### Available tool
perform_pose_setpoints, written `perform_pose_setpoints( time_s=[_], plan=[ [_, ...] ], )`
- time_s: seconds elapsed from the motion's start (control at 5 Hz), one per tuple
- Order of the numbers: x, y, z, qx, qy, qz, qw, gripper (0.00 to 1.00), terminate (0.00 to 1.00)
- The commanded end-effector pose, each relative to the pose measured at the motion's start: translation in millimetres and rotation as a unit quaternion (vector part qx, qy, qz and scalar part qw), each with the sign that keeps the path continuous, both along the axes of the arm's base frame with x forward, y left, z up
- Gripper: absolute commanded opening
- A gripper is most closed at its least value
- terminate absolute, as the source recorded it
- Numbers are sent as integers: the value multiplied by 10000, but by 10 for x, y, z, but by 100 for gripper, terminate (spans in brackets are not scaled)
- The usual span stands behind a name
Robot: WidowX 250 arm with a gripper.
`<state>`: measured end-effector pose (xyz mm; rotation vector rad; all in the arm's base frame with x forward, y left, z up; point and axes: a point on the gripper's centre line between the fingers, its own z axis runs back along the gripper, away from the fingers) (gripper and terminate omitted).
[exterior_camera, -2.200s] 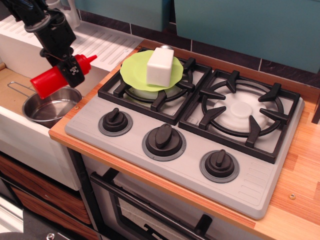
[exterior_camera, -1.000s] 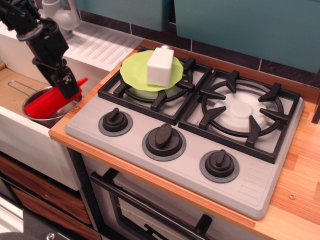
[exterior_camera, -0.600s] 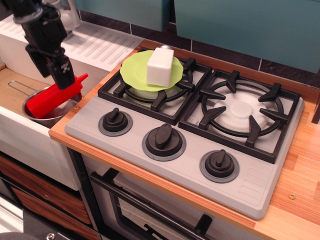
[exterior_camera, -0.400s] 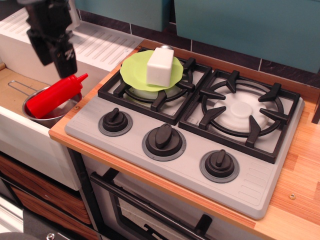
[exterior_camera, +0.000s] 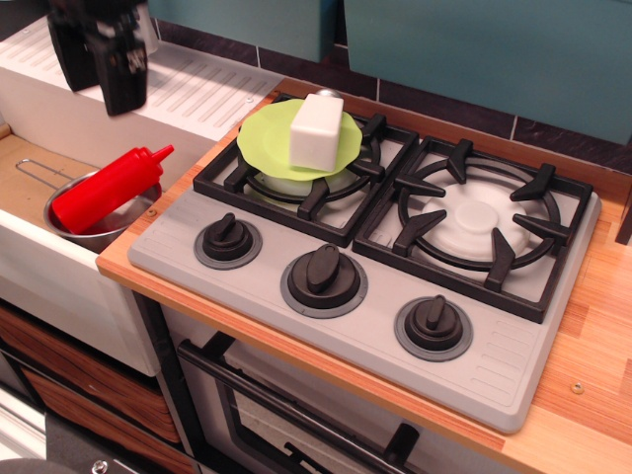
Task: Put saltcontainer on plate and ketchupbottle in pot or pan in sink
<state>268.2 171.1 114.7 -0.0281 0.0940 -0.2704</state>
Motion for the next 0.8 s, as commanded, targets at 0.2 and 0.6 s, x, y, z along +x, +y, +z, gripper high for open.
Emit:
perform_pose_setpoints(
  time_s=[0.2,0.6],
  plan=[
    [67,-25,287,235,-368,-45,9990,100,0],
    [67,-25,287,235,-368,-45,9990,100,100]
  ],
)
